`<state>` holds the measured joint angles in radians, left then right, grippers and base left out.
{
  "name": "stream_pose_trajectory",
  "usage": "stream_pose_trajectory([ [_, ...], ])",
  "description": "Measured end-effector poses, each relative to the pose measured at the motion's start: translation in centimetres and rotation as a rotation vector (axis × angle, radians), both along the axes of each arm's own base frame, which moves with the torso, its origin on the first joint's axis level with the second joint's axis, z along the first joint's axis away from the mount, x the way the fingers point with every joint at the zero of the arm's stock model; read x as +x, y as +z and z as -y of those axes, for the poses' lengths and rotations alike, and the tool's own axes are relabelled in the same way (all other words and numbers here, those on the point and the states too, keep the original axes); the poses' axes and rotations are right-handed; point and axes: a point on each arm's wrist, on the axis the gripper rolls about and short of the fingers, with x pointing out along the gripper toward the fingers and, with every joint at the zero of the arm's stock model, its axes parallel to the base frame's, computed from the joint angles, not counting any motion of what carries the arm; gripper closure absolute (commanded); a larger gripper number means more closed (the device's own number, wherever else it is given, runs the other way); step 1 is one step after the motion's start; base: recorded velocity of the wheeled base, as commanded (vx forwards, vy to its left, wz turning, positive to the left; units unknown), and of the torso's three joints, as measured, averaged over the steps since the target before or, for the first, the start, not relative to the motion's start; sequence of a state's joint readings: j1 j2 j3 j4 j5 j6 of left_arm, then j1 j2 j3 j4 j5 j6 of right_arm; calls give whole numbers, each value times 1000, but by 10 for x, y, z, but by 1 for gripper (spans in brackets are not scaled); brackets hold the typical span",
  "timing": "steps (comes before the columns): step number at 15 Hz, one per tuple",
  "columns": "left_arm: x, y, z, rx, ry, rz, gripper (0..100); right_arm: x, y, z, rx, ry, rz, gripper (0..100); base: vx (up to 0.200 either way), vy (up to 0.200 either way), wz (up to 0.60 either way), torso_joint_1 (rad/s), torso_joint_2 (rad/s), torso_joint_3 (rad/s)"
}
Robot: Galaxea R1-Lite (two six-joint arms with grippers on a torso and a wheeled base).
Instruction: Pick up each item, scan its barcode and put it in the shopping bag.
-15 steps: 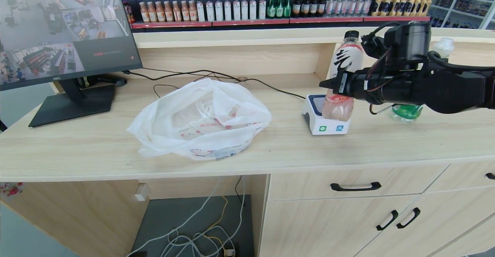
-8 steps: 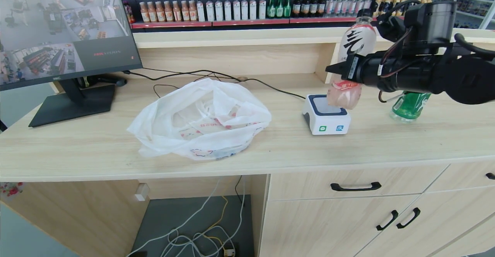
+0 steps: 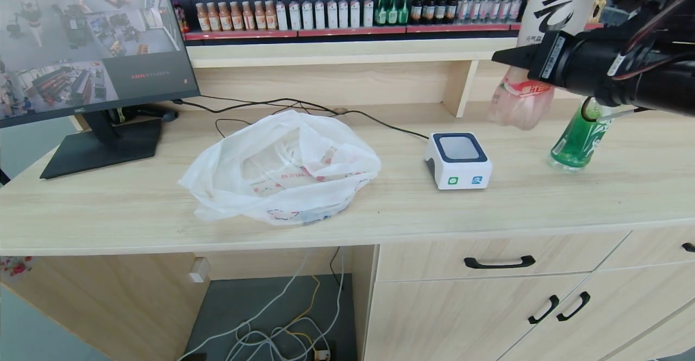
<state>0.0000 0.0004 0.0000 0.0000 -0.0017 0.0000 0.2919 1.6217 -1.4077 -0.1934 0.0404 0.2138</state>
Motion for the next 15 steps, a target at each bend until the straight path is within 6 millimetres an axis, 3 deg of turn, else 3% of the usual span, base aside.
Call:
stream_pose_trajectory([
  [3,0,0,0,0,0,0,0,-20,2,4,-25,3,117,100,0,0,0,0,0,0],
  [7,0,0,0,0,0,0,0,-41,-7,2,-20,-3,425,100,0,0,0,0,0,0],
  [12,0,0,0,0,0,0,0,-57,-34,-4,-35,-53,598,100,0,0,0,0,0,0],
  [15,0,0,0,0,0,0,0,-57,-51,-11,-35,-53,678,100,0,0,0,0,0,0],
])
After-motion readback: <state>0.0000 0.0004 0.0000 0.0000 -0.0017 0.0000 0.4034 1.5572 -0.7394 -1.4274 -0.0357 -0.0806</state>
